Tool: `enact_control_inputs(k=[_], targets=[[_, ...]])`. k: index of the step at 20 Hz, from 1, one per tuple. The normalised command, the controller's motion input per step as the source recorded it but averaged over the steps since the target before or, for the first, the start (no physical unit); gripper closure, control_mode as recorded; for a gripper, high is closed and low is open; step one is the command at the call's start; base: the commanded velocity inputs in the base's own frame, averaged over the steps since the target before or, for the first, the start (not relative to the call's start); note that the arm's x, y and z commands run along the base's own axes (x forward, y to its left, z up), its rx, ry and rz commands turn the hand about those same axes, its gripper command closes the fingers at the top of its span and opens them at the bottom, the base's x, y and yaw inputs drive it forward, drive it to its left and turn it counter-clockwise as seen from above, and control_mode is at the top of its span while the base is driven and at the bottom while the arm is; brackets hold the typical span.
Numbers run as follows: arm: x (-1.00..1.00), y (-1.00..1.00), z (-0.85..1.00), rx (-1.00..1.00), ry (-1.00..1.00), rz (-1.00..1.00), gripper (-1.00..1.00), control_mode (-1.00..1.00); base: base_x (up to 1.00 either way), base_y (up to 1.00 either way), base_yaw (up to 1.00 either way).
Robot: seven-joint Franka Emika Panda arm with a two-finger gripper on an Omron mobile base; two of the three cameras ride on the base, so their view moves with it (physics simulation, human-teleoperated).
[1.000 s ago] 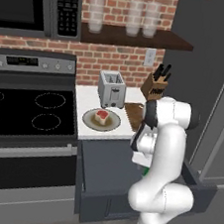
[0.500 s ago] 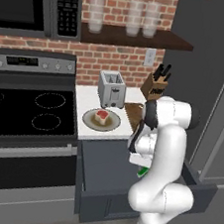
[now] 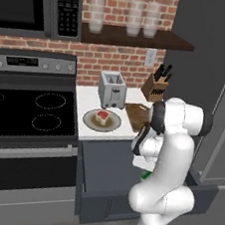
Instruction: Pick up the knife from the drawer and place it on the cutting board. Then place the meat from the plate to the cutting board.
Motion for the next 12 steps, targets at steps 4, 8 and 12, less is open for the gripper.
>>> enact_control_inputs(k=[4, 8, 12], targets=[[-0.42, -0.06, 1.00, 0.00, 0.00, -0.15, 1.00, -1.00, 0.00, 0.00, 0.00], [-0.26, 0.00, 1.00, 0.00, 0.00, -0.17, 1.00, -1.00, 0.00, 0.00, 0.00], [-0.39, 0.04, 1.00, 0.00, 0.00, -0.17, 1.00, -1.00, 0.00, 0.00, 0.00]])
